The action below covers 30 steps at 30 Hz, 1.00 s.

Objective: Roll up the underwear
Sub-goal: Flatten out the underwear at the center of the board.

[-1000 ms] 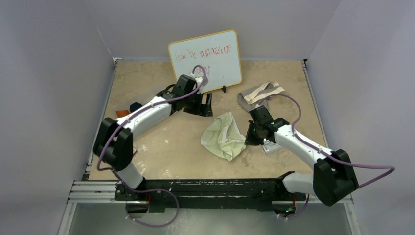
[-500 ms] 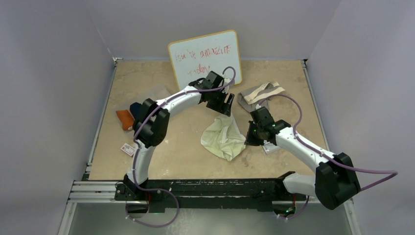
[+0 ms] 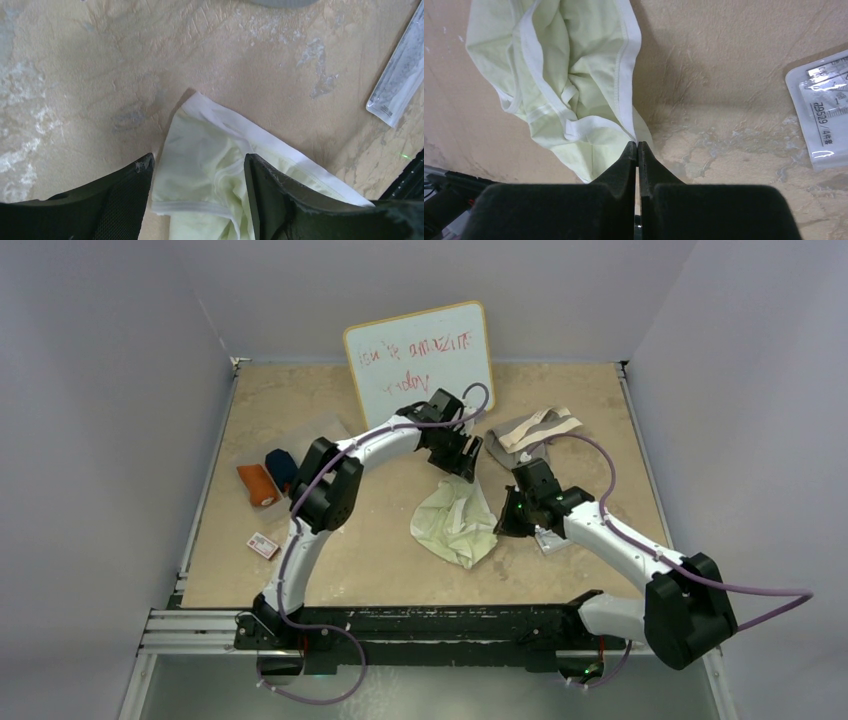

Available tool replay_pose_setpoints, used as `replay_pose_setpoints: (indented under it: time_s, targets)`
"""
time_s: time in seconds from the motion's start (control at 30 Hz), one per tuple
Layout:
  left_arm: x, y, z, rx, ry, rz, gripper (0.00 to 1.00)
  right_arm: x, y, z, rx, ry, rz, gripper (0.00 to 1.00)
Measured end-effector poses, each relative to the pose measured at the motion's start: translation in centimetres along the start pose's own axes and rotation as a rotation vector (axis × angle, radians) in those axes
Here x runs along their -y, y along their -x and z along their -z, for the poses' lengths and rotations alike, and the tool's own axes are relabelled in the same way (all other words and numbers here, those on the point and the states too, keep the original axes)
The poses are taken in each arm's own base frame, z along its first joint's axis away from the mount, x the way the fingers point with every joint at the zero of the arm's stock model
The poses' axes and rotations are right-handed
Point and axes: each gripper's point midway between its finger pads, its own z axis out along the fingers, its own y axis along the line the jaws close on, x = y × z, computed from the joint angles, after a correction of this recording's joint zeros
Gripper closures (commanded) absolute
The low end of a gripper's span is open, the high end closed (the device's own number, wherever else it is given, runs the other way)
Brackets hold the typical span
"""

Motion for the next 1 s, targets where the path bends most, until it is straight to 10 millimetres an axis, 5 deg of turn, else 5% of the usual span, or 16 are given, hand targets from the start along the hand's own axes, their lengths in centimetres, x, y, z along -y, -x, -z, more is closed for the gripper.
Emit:
replay_pose_setpoints:
  time_s: [0.13,0.3,0.47,0.7,0.83,1.0]
  targets:
    - [-0.3,0.4,-0.9,-0.004,0.001,-0.024,0.4,-0.4,0.1,0.0,0.002,0.017,-0.001,1.0]
    - [-0.2,0.7,-1.5,-0.01,0.021,-0.077,0.57,-0.3,-0.1,-0.1,-0.002,0.019,-0.002,1.0]
    - [0.4,0.3,-2.3,-0.024,0.056,-0.128,1.0,-0.2,-0.1,-0.2,-0.002,0.018,-0.001,1.0]
    - [0.5,-0.9,-1.8,-0.02,0.107,-0.095,1.0,-0.5,0.0,0.1,-0.012,0.032,-0.002,1.0]
    - [-0.1,-2.2,1.8,-0.002,0.166,-0.026,1.0,-2.5,0.5,1.7,-0.006,0.132,0.048,1.0]
    - [-0.2,-3.5,12.1,0.152,0.205,0.117,1.0,-6.4,0.7,5.8,0.036,0.367,0.166,1.0]
